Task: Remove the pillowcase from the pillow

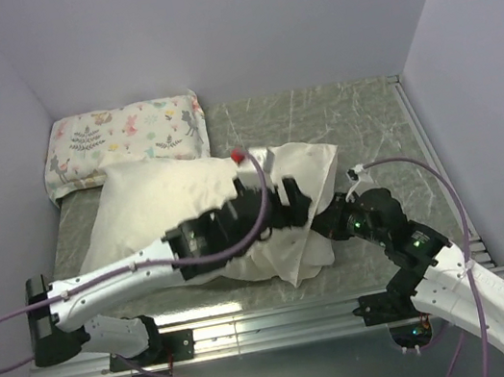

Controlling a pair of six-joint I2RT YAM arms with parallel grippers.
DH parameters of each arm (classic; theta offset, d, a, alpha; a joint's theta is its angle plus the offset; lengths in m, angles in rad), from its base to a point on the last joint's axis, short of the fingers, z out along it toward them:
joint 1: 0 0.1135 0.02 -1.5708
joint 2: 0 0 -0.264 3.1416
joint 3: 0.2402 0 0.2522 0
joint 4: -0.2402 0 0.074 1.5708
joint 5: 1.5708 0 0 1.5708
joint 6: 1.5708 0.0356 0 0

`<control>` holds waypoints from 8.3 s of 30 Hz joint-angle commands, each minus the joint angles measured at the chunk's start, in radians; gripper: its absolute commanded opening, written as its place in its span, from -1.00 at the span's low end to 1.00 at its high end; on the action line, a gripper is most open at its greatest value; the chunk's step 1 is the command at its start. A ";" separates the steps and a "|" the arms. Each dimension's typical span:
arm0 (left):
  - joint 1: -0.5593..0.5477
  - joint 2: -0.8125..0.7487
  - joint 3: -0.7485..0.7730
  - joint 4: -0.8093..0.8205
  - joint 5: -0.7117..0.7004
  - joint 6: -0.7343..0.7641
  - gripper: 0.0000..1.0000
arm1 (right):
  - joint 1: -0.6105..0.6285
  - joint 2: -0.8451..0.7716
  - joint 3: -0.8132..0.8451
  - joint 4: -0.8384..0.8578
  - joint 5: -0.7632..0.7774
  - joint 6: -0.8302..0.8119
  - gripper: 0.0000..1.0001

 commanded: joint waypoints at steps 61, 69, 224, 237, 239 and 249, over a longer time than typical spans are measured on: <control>0.841 0.557 0.733 -0.232 0.450 0.559 0.59 | 0.007 0.104 0.413 -0.146 0.134 -0.133 -1.00; 0.735 0.352 0.664 -0.315 0.422 0.498 0.74 | 0.004 0.202 0.587 -0.190 0.172 -0.185 -1.00; 0.520 -0.113 0.110 -0.008 0.576 0.217 -0.99 | 0.193 0.995 1.772 -0.213 0.807 -0.794 -0.85; 0.520 -0.250 0.009 -0.034 0.589 0.241 -0.99 | -0.076 0.993 1.812 -0.290 0.561 -0.584 -0.91; 0.508 -0.250 0.009 -0.051 0.611 0.275 -0.99 | -0.103 1.041 1.840 -0.314 0.521 -0.555 -0.93; 0.402 -0.118 0.111 -0.195 0.625 0.422 -0.99 | -0.104 1.000 1.621 -0.026 0.019 -0.512 -0.82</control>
